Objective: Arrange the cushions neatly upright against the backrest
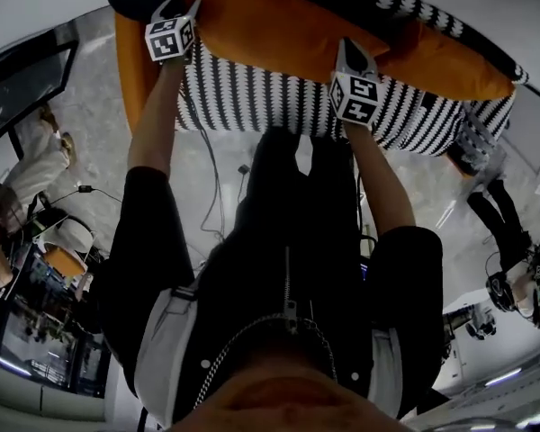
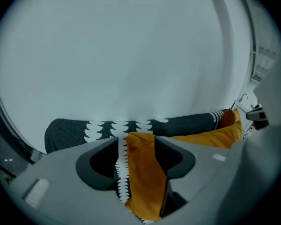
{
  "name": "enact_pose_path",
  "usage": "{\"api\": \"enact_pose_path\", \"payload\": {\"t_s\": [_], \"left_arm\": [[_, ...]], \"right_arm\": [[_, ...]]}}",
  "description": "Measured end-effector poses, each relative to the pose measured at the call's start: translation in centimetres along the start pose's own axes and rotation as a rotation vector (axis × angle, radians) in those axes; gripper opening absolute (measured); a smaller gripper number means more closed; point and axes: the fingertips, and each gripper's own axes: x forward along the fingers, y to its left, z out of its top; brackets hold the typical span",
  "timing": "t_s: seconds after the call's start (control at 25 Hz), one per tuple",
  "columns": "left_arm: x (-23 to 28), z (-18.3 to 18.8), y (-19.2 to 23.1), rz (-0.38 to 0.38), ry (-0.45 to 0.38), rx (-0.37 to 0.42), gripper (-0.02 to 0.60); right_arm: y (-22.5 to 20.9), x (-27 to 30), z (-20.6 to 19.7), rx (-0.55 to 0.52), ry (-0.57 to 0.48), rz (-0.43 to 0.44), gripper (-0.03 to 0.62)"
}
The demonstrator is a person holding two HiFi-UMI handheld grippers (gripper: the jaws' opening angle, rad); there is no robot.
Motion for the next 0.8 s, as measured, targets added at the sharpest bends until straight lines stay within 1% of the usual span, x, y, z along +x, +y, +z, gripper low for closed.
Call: {"api": "enact_pose_path", "payload": {"t_s": [0.08, 0.16, 0.2, 0.28, 0.36, 0.4, 0.48, 0.6, 0.8], "left_arm": [[0.6, -0.2, 0.4, 0.008, 0.015, -0.013, 0.235], [1.0, -0.2, 0.8, 0.019, 0.022, -0.024, 0.205], [1.2, -0.2, 0.9, 0.021, 0.026, -0.027, 0.178], [1.2, -0.4, 0.8, 0.012, 0.041, -0.019, 0.096], [1.4, -0.5, 0.2, -0.002, 0.057, 0.005, 0.049], [1.6, -0.6, -0.2, -0.008, 0.064, 0.016, 0.039], [1.7, -0.8, -0.8, -0.021, 0.074, 0.027, 0.034], [1.7, -1.2, -1.0, -0.034, 0.08, 0.027, 0.033], [1.4, -1.3, -1.0, -0.046, 0.085, 0.016, 0.034]], "right_arm": [[-0.8, -0.3, -0.7, 0.008, 0.009, -0.01, 0.003], [-2.1, -0.5, -1.1, 0.015, 0.007, -0.033, 0.003], [-2.9, -0.8, -1.1, 0.015, -0.004, -0.057, 0.003], [-4.9, -1.4, -0.8, 0.02, -0.039, -0.122, 0.003], [-7.3, -1.7, -0.8, 0.046, -0.056, -0.179, 0.005], [-8.5, -1.7, -0.8, 0.063, -0.057, -0.202, 0.005], [-10.4, -1.8, -1.1, 0.092, -0.06, -0.238, 0.005], [-12.0, -2.0, -1.2, 0.127, -0.074, -0.265, 0.012], [-13.1, -2.0, -2.0, 0.147, -0.066, -0.278, 0.029]]}}
